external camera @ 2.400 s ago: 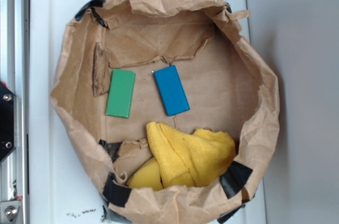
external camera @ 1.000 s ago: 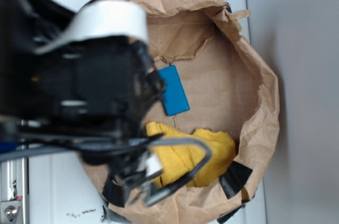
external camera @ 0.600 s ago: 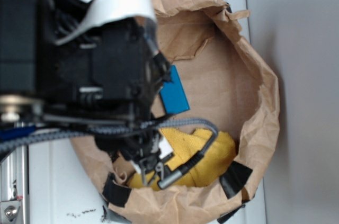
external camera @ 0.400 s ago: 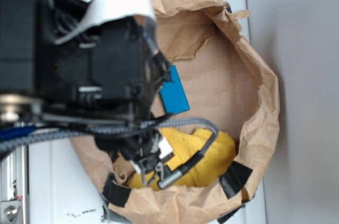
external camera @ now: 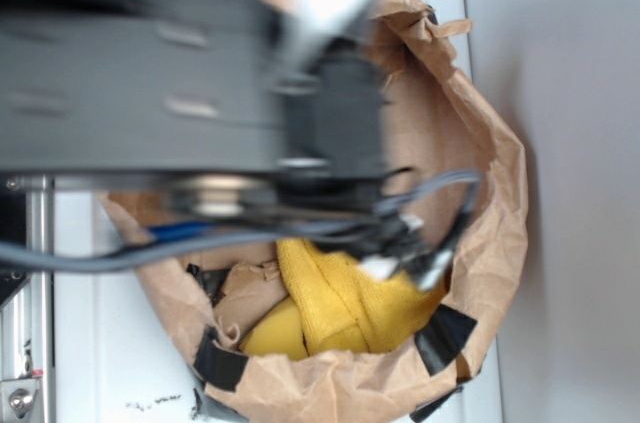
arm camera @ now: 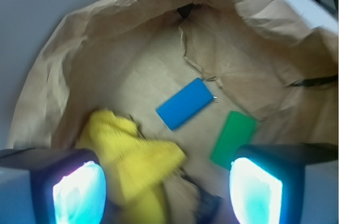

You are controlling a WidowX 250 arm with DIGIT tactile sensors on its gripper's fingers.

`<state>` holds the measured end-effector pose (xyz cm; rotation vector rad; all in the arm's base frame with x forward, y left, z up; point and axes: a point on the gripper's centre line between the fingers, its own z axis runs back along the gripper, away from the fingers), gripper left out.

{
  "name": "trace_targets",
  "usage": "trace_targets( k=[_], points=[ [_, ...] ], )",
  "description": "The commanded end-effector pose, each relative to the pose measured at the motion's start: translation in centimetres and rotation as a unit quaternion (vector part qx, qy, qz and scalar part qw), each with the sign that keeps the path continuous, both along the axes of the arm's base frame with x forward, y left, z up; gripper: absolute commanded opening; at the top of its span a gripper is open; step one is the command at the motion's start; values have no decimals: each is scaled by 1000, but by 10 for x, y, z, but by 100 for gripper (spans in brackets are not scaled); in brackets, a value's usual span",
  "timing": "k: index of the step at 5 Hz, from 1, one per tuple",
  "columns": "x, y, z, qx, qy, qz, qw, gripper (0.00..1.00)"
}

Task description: Grab the blue block.

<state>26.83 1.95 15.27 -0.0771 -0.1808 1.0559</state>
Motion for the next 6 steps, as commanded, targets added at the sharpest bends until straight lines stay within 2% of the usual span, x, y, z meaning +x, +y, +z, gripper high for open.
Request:
trace_targets(
  k=[1, 4, 5, 6],
  points=[
    [47, 23, -24, 24, -65, 133, 989, 100],
    [47, 23, -24, 24, -65, 133, 989, 100],
    [28, 26, -7, 47, -45, 158, 985, 100],
    [30, 33, -10, 69, -37, 170, 982, 100]
  ],
)
